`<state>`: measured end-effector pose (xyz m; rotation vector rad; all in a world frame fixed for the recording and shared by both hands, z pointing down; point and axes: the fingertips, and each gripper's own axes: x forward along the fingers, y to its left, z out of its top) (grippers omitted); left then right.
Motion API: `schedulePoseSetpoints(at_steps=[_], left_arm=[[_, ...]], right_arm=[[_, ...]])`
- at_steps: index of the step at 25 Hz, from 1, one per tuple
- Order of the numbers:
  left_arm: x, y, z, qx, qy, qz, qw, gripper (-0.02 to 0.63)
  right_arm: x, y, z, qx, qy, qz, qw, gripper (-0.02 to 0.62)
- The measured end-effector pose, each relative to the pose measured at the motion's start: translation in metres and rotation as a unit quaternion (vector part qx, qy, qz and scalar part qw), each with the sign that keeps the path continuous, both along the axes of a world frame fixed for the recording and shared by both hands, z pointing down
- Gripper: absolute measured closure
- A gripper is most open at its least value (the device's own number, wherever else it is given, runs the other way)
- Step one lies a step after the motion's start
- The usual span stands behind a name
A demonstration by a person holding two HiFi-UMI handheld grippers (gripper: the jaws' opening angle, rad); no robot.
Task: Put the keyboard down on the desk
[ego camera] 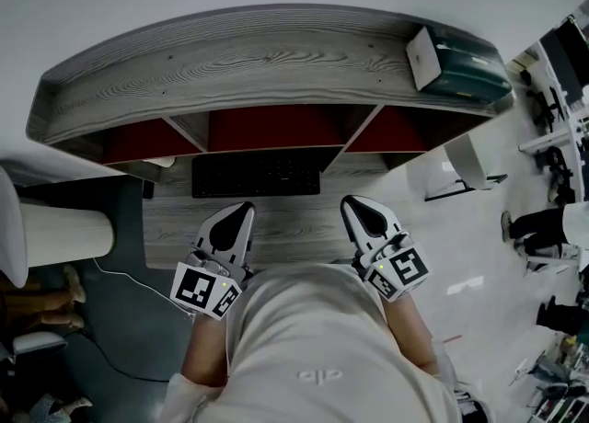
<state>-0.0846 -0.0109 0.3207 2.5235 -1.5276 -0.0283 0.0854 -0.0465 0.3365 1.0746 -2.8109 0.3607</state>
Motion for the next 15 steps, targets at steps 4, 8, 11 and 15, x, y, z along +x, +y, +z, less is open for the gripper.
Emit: schedulePoseSetpoints(at_steps=[4, 8, 11, 15], left_arm=[[-0.0030, -0.0016, 0.0019, -0.004, 0.003, -0.003, 1.0000, 0.591], [-0.0024, -0.0028, 0.0054, -0.009, 0.006, 0.002, 0.9999, 0.591], [-0.0025, -0.0025, 0.0059, -0.010, 0.006, 0.003, 0.9999, 0.591], [-0.0042, -0.0019, 0.0070, -0.011, 0.006, -0.001, 0.9999, 0.591]], right_arm=[[0.0009, -0.0014, -0.0011, 0.002, 0.000, 0.001, 1.000, 0.560], [0.0006, -0.0017, 0.0003, -0.001, -0.001, 0.003, 1.000, 0.560], [0.0000, -0.0018, 0.0011, -0.003, -0.005, 0.005, 1.000, 0.560], [-0.0011, -0.0018, 0.0010, -0.006, -0.011, 0.005, 1.000, 0.560]])
